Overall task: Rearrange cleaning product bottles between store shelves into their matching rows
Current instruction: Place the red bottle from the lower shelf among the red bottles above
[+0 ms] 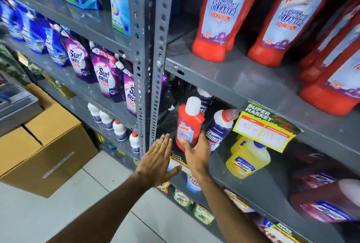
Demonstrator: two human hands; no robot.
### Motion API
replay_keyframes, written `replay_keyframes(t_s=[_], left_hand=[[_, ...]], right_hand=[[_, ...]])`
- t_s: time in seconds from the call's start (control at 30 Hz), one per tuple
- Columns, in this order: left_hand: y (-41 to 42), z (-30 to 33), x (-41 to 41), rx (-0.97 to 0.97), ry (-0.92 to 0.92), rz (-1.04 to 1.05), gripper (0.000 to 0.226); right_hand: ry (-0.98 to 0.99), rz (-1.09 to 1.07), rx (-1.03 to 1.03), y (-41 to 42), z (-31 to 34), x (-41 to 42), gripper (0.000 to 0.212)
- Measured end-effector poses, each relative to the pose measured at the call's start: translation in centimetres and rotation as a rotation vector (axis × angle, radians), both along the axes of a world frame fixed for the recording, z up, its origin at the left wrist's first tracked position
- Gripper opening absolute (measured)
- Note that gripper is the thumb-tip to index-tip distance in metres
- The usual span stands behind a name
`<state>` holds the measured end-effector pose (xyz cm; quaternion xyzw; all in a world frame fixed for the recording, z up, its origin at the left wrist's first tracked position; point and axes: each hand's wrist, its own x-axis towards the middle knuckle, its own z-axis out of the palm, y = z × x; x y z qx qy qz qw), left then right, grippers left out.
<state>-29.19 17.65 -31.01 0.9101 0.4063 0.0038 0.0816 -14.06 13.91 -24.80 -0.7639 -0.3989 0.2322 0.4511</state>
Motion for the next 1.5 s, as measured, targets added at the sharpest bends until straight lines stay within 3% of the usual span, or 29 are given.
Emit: replay_keyframes(t_s=[0.37,0.77,0.97,1.13,1.5], left_hand=[[-4.8,13.9,-3.3,0.285,-0.272,-0.051,0.104],[-2.0,29.3,-0.6,0.432,-0.411,-0.01,0.109],[-0.5,31.1,2.1,0.297,-0.328,0.031,0.118],[0.6,29.6,3.6,0.181,-0.214,0.118,0.142],[2.6,29.0,4.4,0.228,-0.159,0.164,0.14]], right_hand=[[-0.112,0.005,0.113,-9.5,10.5,-1.5,0.057],[-0.244,-0.011,0.368,-10.5,26.5,1.3,0.051],[-0.324,-0.07,0.394,-8.4,31.2,4.9,0.057],[-0.261,-0.054,0.345,-6.5,31.8,7.2,0.051],[-0.221,-0.041,0.325,-2.1,31.3,10.2,0.066]])
